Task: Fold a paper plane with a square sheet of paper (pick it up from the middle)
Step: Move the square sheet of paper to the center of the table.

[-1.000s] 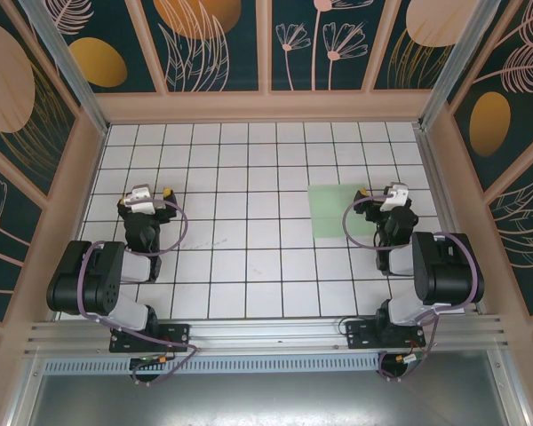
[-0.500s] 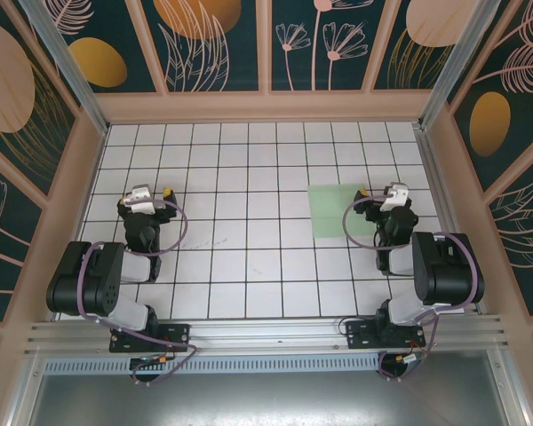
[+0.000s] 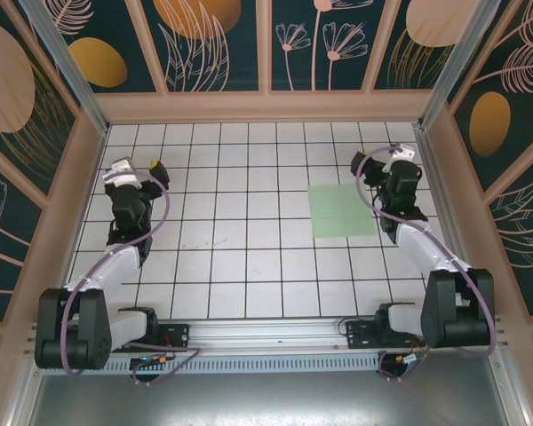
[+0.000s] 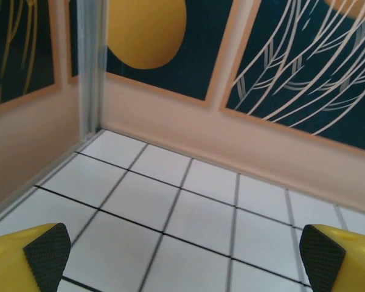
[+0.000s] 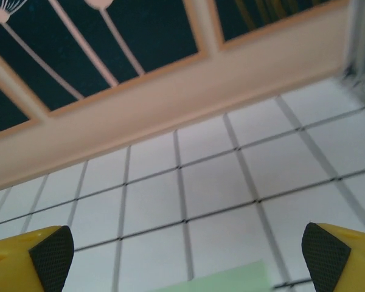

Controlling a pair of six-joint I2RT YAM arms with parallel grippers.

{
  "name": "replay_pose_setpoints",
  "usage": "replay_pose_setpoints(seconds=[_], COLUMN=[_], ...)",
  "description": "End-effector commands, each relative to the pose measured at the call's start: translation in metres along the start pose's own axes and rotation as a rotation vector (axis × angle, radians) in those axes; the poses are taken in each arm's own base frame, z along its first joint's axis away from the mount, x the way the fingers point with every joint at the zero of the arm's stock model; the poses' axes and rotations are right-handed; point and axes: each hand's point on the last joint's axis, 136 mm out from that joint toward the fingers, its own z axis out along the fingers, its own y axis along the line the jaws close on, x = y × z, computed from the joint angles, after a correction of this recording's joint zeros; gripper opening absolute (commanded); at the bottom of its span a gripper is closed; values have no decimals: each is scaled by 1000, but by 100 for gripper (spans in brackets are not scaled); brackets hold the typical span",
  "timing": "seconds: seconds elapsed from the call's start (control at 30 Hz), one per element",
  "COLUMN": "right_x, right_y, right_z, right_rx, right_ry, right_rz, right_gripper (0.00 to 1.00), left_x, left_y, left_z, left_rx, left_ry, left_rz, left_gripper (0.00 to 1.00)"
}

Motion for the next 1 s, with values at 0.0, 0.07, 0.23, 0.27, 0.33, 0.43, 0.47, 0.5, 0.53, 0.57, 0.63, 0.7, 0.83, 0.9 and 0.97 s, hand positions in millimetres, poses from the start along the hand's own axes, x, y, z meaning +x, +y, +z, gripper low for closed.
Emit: replay_pose_setpoints(seconds=[0.0, 0.07, 0.23, 0.27, 0.33, 0.43, 0.47, 0.5, 0.53, 0.57, 0.63, 0.7, 0.83, 0.9, 0.97], right_x=[71, 89, 134, 141, 153, 167, 170, 174, 177, 180, 187, 195, 214, 224, 235], right_y=[6, 10, 27, 27, 25, 24, 25, 24, 24, 25, 27, 30, 39, 46, 56], right_z=[-4, -4, -1, 0, 3, 8, 9, 9, 10, 11, 13, 14, 14, 12, 8], right_rx=[-9, -6, -59, -47, -20, -2, 4, 12, 18, 21, 24, 30, 45, 43, 39], right_ry=[331, 430, 602, 623, 658, 698, 706, 714, 721, 728, 748, 770, 820, 848, 873], right_rz=[193, 268, 360, 359, 364, 369, 365, 363, 360, 360, 357, 344, 312, 299, 279], right_gripper=[99, 99, 97, 97, 96, 94, 94, 94, 94, 94, 94, 93, 93, 93, 92], left_x=[14, 11, 6, 6, 8, 13, 16, 18, 20, 22, 25, 28, 35, 39, 44], left_y=[-14, -23, -39, -42, -45, -45, -45, -45, -44, -44, -43, -44, -44, -44, -45], left_z=[-7, -11, -13, -13, -12, -11, -11, -10, -10, -9, -8, -7, -5, -4, -4], left_rx=[83, 130, 200, 212, 228, 226, 224, 223, 222, 220, 216, 216, 216, 220, 224], left_ry=[116, 120, 162, 171, 190, 216, 222, 228, 234, 238, 251, 259, 282, 297, 312], left_rz=[-129, -193, -258, -253, -239, -219, -213, -211, -210, -209, -207, -206, -213, -221, -232], left_gripper=[99, 99, 99, 98, 98, 99, 99, 98, 99, 99, 98, 99, 99, 99, 98])
